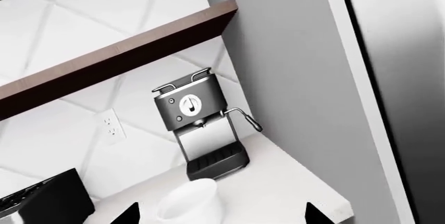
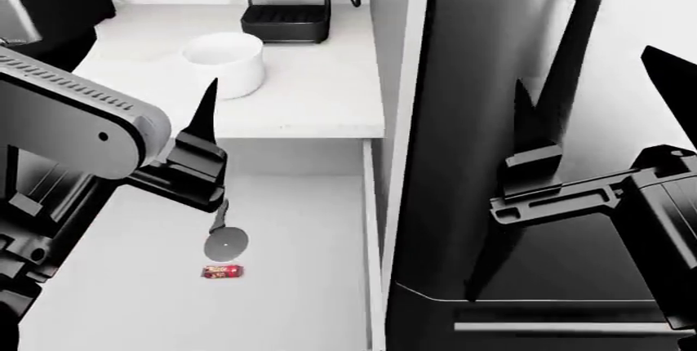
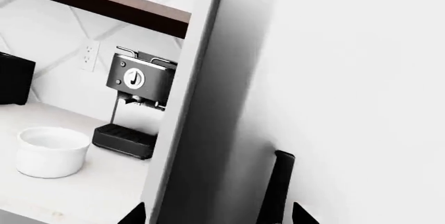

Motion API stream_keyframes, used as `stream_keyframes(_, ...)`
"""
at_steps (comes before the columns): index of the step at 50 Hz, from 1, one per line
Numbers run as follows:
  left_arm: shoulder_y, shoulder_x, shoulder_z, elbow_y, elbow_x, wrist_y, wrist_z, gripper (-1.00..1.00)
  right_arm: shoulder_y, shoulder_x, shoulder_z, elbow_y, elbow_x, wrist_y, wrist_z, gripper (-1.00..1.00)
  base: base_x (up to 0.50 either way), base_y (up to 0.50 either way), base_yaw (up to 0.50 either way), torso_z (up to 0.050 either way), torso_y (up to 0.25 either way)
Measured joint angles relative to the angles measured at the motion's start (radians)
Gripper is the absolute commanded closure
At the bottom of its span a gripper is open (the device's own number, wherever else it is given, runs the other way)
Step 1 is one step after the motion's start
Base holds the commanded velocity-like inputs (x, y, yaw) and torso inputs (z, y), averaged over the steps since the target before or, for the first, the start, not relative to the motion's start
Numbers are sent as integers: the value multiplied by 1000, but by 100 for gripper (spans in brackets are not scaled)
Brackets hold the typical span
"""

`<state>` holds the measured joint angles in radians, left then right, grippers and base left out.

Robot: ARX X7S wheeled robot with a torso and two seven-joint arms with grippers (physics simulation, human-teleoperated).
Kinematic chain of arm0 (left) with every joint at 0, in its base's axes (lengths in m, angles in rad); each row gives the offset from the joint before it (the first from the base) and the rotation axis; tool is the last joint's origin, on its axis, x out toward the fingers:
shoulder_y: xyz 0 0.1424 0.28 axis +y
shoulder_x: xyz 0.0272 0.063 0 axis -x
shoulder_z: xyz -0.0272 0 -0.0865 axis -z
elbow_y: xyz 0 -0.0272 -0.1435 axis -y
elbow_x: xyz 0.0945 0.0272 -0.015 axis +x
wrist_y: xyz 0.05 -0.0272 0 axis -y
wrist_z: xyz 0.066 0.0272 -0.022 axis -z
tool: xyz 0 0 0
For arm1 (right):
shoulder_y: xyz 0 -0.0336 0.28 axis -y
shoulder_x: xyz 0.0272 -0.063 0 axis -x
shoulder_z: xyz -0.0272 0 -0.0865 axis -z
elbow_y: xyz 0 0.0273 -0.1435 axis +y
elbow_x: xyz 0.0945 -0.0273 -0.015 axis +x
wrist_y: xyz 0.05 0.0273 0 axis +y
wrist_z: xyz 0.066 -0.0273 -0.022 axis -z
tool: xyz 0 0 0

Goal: Place the bar in the bowl and close the drawer.

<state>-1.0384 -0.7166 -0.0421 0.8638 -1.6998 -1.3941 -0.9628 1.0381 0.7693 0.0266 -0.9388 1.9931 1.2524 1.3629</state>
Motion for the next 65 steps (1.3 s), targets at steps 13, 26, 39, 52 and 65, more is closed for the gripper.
stream_keyframes(13,19,-6,3,6,22,14,16,-100,-4,1,-4,-3,-10,-5,-6,-100,0,500,0,0,0)
stream_keyframes(26,31,-16,10,11,37,30,27,-100,-12,4,-1,-7,-22,-9,-16,-100,-1,500,0,0,0)
stream_keyframes(39,34,-27,23,11,44,48,29,-100,-11,9,-7,-8,-27,-15,-18,-100,-1,500,0,0,0)
stream_keyframes(52,42,-31,25,10,68,68,45,-100,-10,16,-4,-7,-26,-26,-24,-100,0,154,0,0,0)
stream_keyframes(65,6,-39,40,-7,86,72,57,-100,34,41,-14,24,10,-62,-9,-100,0,0,0,0,0)
